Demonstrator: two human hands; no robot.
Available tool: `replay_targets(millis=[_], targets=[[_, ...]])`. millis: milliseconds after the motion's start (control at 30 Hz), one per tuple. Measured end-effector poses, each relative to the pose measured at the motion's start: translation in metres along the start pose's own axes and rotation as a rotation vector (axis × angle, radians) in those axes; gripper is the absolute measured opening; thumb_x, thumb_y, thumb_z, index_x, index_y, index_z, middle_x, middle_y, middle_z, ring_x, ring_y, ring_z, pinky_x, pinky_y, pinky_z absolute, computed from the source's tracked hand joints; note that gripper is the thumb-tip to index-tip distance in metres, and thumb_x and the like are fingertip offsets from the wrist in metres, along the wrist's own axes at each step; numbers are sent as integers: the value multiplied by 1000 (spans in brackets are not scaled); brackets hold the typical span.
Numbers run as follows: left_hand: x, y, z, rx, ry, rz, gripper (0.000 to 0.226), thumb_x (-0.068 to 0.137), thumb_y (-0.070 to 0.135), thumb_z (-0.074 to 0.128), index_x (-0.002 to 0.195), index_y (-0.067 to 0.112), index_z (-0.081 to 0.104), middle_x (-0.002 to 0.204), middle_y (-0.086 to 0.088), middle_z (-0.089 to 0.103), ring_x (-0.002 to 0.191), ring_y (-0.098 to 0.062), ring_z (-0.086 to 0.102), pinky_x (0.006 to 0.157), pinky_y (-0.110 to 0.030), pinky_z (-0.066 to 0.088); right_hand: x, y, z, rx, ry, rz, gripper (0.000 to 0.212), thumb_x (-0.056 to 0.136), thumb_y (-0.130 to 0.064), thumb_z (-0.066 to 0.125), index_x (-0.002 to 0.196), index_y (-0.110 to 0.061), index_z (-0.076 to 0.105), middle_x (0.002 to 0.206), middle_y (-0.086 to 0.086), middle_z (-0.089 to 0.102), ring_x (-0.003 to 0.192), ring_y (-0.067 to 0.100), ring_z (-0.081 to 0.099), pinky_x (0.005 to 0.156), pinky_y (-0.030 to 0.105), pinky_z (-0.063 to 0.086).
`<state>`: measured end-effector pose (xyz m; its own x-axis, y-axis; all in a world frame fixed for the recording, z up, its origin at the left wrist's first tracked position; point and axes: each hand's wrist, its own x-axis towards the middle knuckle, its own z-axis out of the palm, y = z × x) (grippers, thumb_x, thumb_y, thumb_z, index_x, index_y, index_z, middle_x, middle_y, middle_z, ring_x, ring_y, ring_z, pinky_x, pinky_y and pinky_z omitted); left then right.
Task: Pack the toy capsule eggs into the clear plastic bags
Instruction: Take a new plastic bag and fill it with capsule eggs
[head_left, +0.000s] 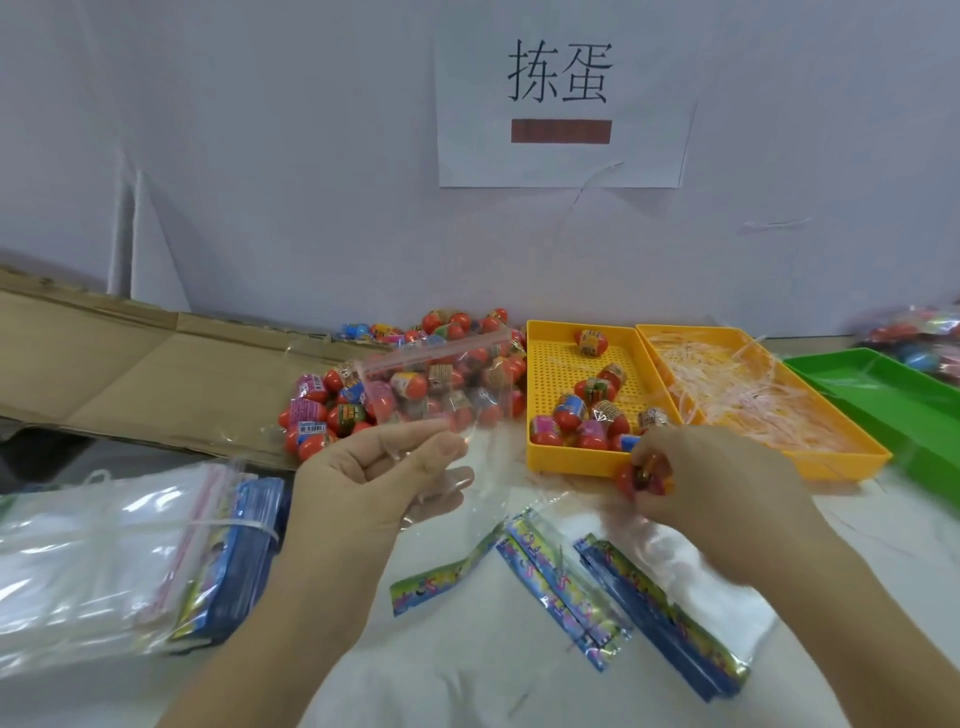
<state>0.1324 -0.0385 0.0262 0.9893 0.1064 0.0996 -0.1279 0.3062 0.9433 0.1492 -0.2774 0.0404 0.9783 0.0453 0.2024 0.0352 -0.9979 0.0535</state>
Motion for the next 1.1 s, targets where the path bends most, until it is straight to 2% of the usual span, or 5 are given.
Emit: replay_targets(millis=[267,500,767,967,1100], targets=[[-7,-5,6,178,-47,70,22,54,28,79,76,25,79,70,-7,75,64,-17,73,58,-20,57,-14,-20,-19,1242,494,-313,31,70,-27,73,94,-42,60,90,-11,67,77,12,62,67,22,48],[-19,-14,11,338,-143,184,23,61,34,88,79,40,77,81,7,77,70,-20,73,69,-29,61,-24,-37,-20,749,616,-491,39,85,-31,61,123,-32,56,101,-12,61,97,8,56,83,41,46],[-19,-12,10,433,-247,181,31,63,30,81,91,41,74,82,5,76,56,-10,63,60,-29,58,-24,-38,-19,762,501,-475,26,85,-44,59,111,-43,58,98,-29,62,98,-1,53,91,34,32],[-20,-8,9,419,-361,242,51,64,43,79,111,55,63,87,12,76,73,-6,71,69,-14,53,-27,-42,-15,749,460,-486,29,87,-47,57,115,-45,57,100,-26,65,104,-1,52,93,30,24],[-20,-7,10,458,-361,292,42,71,46,73,111,54,62,84,10,75,73,-13,69,74,-32,59,-28,-50,-13,753,481,-494,22,85,-44,59,105,-37,65,106,-31,59,112,3,49,99,15,21]])
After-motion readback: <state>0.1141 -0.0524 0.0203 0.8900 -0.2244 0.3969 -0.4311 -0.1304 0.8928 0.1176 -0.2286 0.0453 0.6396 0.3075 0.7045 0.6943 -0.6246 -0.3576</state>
